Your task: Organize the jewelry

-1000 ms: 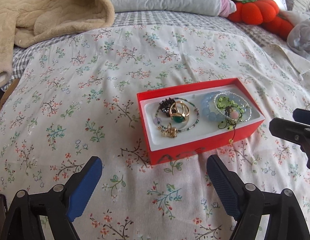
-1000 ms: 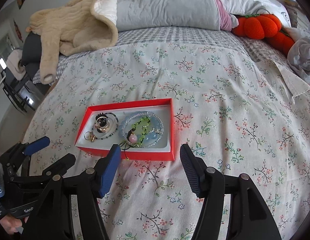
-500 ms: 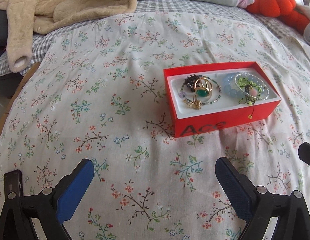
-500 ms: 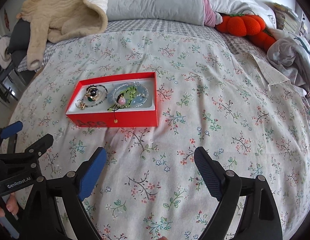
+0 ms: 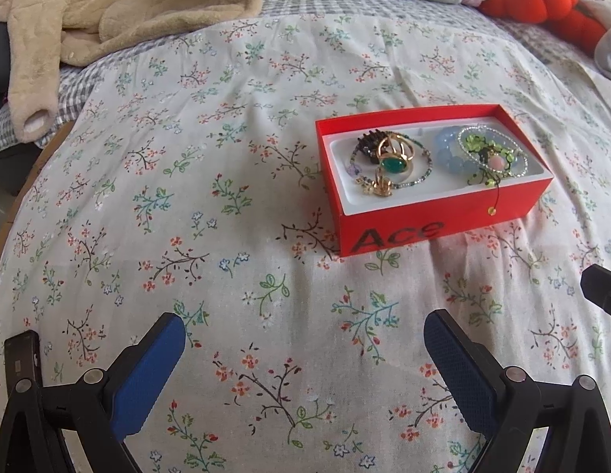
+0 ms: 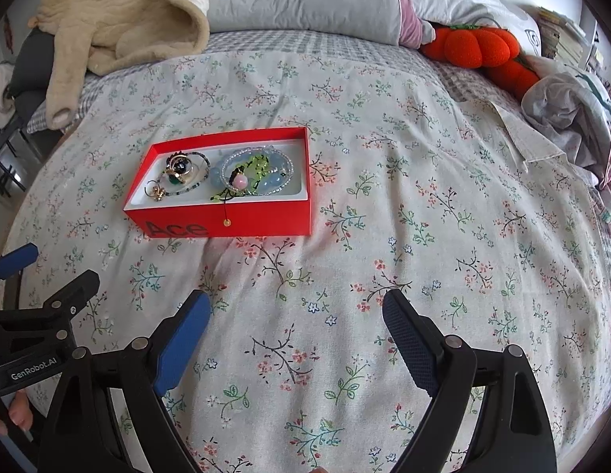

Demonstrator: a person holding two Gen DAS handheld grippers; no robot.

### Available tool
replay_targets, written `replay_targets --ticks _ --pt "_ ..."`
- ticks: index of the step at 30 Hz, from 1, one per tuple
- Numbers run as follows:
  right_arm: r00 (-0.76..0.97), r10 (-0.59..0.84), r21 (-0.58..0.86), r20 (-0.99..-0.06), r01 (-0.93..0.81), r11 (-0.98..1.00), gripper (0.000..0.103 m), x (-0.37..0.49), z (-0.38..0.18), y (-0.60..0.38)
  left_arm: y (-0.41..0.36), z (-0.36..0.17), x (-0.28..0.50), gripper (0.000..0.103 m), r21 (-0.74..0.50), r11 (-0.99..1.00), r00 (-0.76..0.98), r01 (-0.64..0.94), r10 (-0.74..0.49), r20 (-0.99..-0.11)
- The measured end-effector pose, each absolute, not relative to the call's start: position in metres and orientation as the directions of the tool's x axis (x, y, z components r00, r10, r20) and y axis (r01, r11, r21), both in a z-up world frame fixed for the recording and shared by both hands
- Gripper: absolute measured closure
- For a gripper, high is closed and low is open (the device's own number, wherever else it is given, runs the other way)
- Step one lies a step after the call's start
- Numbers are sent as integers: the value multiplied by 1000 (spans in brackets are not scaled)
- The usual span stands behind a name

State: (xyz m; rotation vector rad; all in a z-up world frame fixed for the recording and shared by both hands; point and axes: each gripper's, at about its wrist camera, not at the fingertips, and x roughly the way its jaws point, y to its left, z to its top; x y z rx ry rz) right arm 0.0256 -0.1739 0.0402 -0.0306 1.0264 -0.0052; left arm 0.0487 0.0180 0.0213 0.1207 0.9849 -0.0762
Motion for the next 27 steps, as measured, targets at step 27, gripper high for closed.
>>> replay_targets --ticks 27 --pt "511 -26 -36 -859 -10 999 12 27 37 -174 14 22 47 3 62 989 547 135 -23 -837"
